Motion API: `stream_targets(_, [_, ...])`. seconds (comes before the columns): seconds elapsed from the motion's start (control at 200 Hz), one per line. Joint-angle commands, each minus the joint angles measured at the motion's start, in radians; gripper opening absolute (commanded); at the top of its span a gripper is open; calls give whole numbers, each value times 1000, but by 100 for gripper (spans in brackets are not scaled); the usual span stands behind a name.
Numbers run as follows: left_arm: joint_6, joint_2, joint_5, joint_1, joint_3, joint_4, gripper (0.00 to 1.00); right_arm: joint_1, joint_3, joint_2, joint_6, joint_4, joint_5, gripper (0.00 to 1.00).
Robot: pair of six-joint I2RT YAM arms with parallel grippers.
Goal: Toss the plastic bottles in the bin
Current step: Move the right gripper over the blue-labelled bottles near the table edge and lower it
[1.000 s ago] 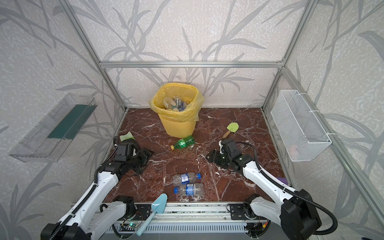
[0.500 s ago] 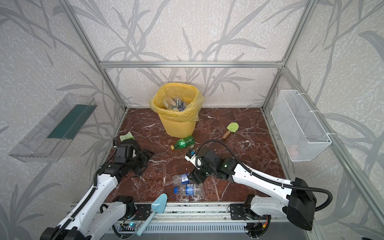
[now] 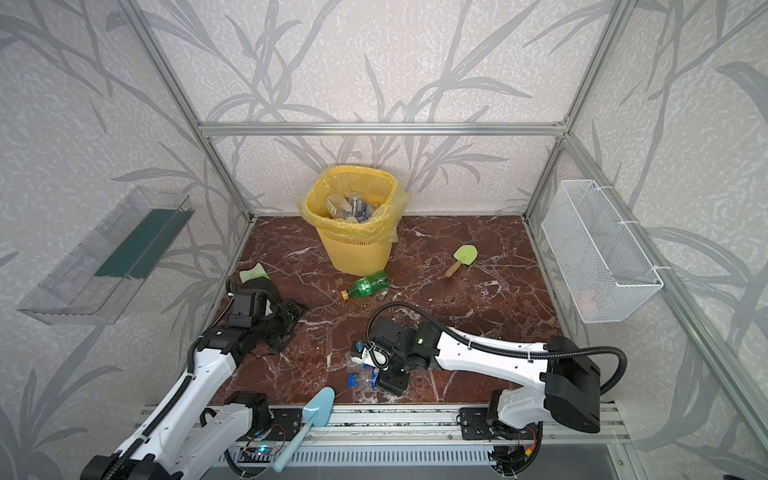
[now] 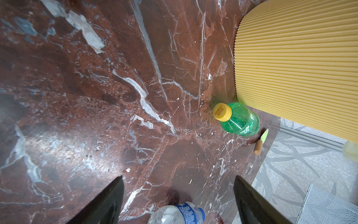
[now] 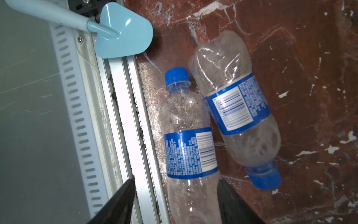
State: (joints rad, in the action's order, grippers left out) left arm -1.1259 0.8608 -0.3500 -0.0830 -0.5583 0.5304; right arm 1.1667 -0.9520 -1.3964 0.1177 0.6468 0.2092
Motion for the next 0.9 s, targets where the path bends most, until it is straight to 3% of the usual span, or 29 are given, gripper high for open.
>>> stream_targets(0.0, [-4,-3,-1,5,13,8,88,16,-40,-33,14,43,-56,68])
stream_targets(0.425, [0,4,2,6,17,6,88,46,-88,-210,-28,59,-141,61])
stream_targets(0.62, [1,10,3,5,23,-1,88,40,-60,-225,-90,61,-222,56])
stream_targets(0.895, [0,23,1,5,23,-12,88,-27,-8,-177,-179,59,-223,51])
